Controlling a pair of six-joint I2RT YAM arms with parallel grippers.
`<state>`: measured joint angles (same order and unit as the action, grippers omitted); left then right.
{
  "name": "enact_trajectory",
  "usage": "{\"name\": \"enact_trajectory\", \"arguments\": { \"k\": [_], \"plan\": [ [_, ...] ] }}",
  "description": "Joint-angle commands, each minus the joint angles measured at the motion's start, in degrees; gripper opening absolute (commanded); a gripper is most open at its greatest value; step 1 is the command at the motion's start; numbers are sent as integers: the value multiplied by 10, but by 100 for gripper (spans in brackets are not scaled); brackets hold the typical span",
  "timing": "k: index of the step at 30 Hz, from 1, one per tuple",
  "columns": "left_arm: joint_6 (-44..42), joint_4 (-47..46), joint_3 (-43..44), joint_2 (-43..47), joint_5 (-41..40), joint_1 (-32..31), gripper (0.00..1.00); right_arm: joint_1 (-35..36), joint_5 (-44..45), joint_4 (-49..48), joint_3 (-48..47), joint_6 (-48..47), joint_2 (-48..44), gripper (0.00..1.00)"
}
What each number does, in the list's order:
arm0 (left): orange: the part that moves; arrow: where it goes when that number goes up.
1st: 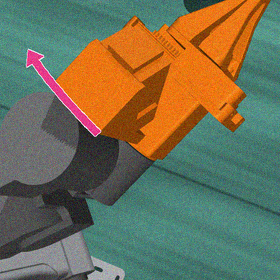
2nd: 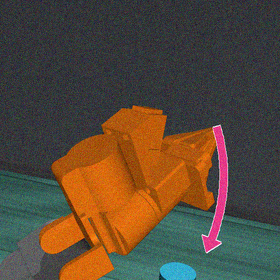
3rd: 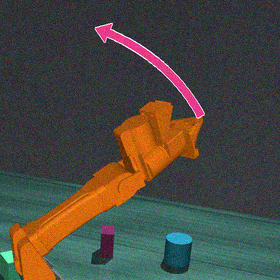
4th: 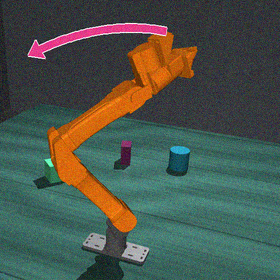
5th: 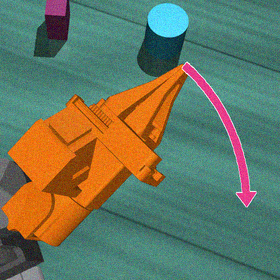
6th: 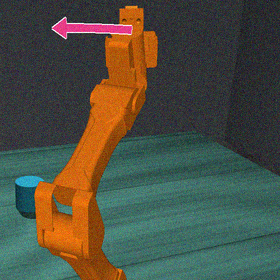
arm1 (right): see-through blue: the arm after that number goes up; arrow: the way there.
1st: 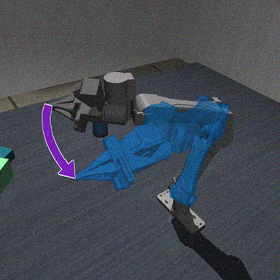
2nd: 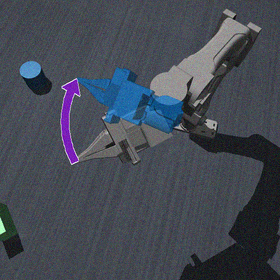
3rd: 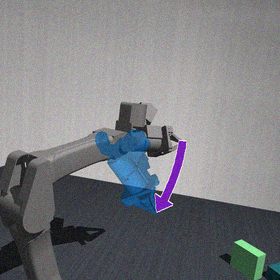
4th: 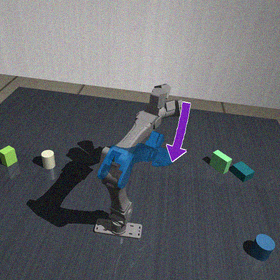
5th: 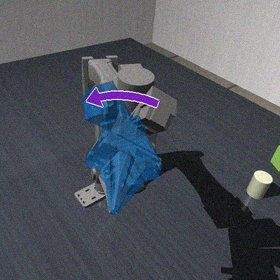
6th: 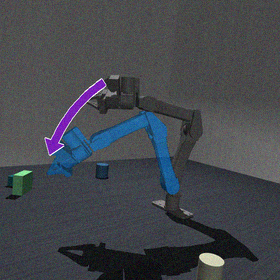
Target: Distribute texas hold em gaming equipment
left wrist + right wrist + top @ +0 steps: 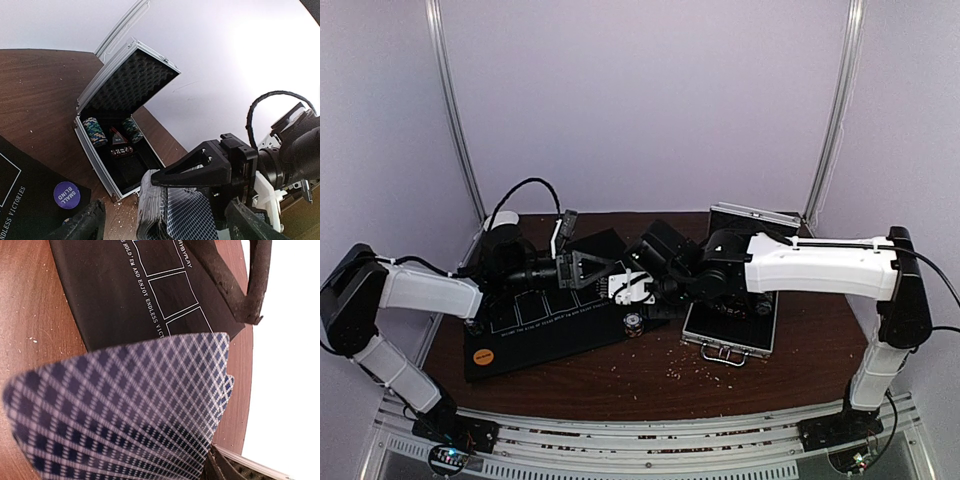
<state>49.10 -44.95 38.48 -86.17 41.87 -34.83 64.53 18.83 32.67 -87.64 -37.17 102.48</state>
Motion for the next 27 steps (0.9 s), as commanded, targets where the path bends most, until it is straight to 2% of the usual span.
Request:
{"name": "enact_trajectory", "arguments": {
  "k": [1, 9, 15, 23, 27],
  "plan": [
    [4, -9, 10, -29, 8, 2, 86, 4, -1, -10, -21, -7, 6, 45],
    [-24, 5, 30, -56, 18, -2, 83, 6, -1, -22, -22, -13, 9, 45],
    [-64, 52, 44, -68, 20, -18, 81, 6, -2, -36, -26, -20, 15, 45],
    [-64, 43, 56, -83, 46, -22, 62, 8, 0, -49, -29, -28, 18, 45],
    [-71, 45, 58, -84, 65, -23, 46, 8, 5, -54, -29, -33, 19, 45]
  ]
}}
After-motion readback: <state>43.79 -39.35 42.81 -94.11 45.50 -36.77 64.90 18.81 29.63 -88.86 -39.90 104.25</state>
